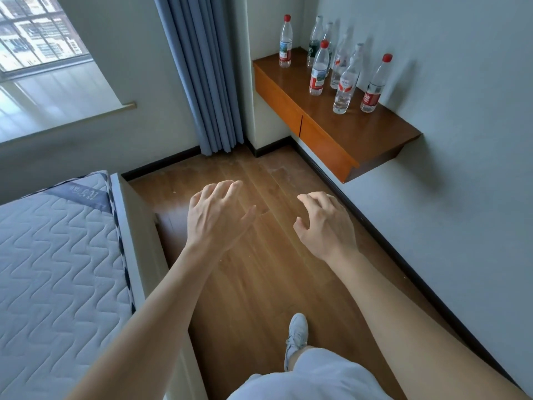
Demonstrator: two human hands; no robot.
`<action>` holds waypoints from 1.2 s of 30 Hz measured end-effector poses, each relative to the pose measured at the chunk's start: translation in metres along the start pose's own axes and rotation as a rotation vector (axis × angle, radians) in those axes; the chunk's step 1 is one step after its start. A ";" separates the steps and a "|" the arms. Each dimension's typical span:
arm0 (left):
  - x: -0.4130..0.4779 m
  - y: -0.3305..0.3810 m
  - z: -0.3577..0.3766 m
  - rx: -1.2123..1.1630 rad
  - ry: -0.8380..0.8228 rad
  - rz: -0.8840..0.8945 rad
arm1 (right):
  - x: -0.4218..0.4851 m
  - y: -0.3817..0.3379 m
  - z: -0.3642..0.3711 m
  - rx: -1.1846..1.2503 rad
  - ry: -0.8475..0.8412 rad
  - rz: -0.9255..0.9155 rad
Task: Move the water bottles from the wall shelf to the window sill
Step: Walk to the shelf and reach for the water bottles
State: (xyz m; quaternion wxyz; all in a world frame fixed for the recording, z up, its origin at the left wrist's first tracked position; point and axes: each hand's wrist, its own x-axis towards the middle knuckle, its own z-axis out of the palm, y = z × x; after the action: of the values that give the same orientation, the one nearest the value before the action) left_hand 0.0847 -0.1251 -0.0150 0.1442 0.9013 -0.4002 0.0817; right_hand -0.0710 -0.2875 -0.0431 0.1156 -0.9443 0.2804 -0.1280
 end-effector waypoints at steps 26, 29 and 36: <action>0.261 -0.009 0.088 0.013 -0.037 -0.105 | 0.283 0.074 0.043 0.064 -0.073 -0.063; 0.298 -0.031 0.097 -0.001 -0.040 -0.087 | 0.324 0.067 0.052 0.060 -0.055 -0.041; 0.406 -0.089 0.105 -0.036 -0.034 0.001 | 0.433 0.032 0.076 -0.007 -0.035 -0.024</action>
State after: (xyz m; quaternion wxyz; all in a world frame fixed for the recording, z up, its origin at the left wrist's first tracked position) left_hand 0.4250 -0.3855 -0.0246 0.1538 0.8995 -0.4046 0.0594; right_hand 0.2873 -0.5445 -0.0474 0.1154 -0.9500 0.2676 -0.1118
